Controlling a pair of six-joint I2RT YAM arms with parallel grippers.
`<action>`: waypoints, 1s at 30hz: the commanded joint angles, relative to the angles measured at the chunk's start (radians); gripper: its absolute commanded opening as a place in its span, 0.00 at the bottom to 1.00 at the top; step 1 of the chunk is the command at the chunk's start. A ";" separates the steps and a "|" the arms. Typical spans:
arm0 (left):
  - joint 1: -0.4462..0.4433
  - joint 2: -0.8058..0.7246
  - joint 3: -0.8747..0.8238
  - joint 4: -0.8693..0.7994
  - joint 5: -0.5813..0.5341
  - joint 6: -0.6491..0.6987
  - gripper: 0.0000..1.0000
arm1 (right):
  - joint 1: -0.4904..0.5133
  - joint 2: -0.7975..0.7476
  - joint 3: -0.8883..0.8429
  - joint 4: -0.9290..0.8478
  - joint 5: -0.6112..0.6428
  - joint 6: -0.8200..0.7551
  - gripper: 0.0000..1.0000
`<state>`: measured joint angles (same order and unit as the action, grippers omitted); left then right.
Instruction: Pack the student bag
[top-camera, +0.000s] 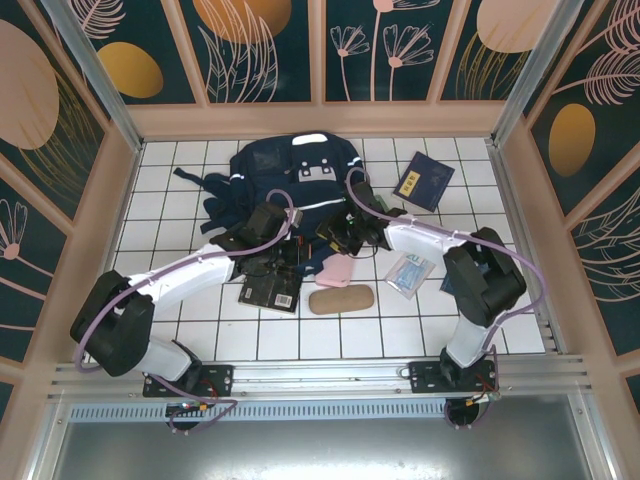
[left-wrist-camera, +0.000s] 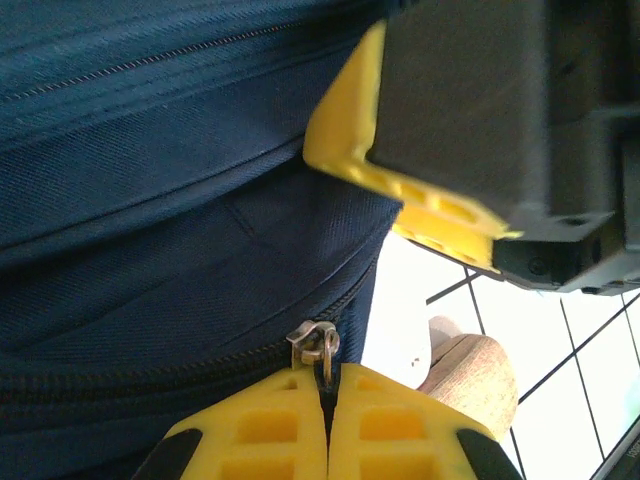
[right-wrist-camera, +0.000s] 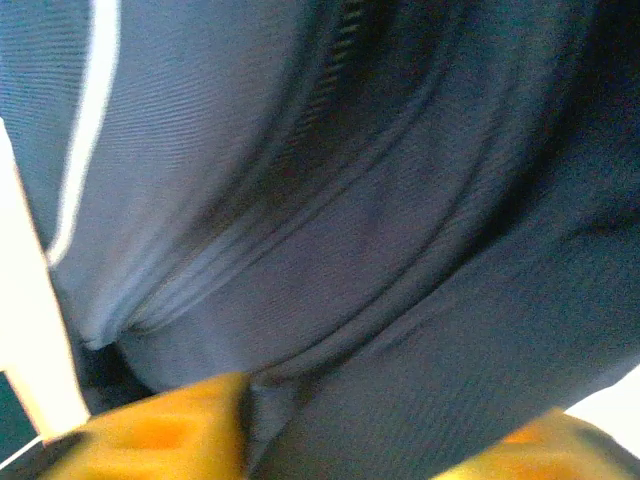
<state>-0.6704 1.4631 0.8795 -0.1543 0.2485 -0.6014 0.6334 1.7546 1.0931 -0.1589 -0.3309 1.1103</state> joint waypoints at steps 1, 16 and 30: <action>-0.016 0.003 0.042 -0.027 -0.002 0.028 0.00 | 0.039 0.037 0.066 -0.020 -0.022 0.012 0.06; 0.016 -0.044 0.041 -0.338 -0.243 0.116 0.00 | -0.012 -0.022 0.190 -0.313 0.341 -0.125 0.00; 0.270 0.051 0.101 -0.412 -0.463 0.128 0.00 | -0.173 -0.085 0.176 -0.302 0.237 -0.301 0.00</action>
<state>-0.4561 1.4651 0.9516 -0.4400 -0.0387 -0.4805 0.5472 1.7298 1.2575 -0.4164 -0.1860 0.9085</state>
